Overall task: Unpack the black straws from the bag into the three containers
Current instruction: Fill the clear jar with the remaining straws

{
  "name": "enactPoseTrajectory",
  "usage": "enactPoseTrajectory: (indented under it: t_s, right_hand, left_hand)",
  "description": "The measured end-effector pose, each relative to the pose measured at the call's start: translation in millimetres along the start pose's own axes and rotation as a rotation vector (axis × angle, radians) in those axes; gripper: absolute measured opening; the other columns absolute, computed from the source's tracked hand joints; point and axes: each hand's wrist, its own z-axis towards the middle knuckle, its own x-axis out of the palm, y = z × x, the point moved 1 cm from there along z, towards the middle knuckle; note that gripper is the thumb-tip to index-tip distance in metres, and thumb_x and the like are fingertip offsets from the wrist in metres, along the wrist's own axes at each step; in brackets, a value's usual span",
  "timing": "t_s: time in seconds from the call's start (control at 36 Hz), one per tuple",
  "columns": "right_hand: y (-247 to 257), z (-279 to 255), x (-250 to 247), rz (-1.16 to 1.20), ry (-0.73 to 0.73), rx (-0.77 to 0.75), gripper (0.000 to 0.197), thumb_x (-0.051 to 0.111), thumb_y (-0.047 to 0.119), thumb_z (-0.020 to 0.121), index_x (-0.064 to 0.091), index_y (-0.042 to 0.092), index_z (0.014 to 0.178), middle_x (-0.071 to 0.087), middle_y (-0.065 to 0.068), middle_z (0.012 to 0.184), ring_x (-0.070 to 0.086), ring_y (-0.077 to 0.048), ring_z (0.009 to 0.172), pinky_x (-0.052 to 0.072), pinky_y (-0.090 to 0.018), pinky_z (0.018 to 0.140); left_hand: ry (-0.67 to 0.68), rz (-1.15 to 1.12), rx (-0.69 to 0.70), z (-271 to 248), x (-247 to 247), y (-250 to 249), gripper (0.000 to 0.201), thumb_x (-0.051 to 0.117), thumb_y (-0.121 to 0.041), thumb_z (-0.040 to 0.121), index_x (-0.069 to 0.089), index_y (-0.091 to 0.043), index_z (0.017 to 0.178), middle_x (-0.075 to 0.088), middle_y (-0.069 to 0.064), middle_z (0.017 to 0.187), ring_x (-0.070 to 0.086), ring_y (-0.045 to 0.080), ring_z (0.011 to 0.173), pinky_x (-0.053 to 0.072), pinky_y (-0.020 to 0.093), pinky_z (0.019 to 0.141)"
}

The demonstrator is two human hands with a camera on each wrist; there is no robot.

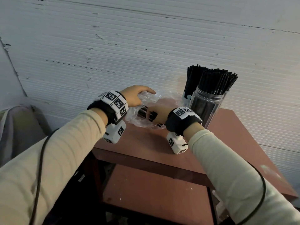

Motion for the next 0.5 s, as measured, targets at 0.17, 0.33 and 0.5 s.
enactPoseTrajectory:
  t_s: [0.17,0.33,0.5]
  right_hand:
    - [-3,-10,-3,0.095,-0.047,0.052,0.015,0.064,0.029,0.074,0.059,0.04,0.084,0.062,0.009,0.082,0.059,-0.017,0.08,0.053,-0.039,0.078]
    - [-15,-30,-13,0.305,-0.05,0.035,0.027,0.062,0.008,0.079,0.069,0.023,0.1,0.06,0.003,0.103,0.056,-0.017,0.096,0.047,-0.031,0.088]
    - [-24,-67,-40,0.33,0.017,0.049,0.026,0.059,0.002,0.084,0.068,0.017,0.104,0.053,0.009,0.083,0.05,-0.007,0.064,0.043,-0.016,0.059]
  left_hand:
    - [-0.027,0.009,-0.022,-4,1,-12,0.061,0.059,0.008,0.086,0.053,-0.03,0.133,0.045,0.003,0.146,0.037,0.018,0.139,0.04,0.025,0.084]
    - [-0.104,0.052,-0.08,-6,8,-15,0.051,0.065,-0.004,0.086,0.051,-0.027,0.13,0.049,0.012,0.136,0.049,0.024,0.127,0.048,0.031,0.083]
    - [-0.201,0.216,0.159,-7,19,-40,0.059,0.069,-0.005,0.073,0.05,-0.02,0.128,0.04,0.008,0.131,0.043,0.023,0.118,0.043,0.039,0.098]
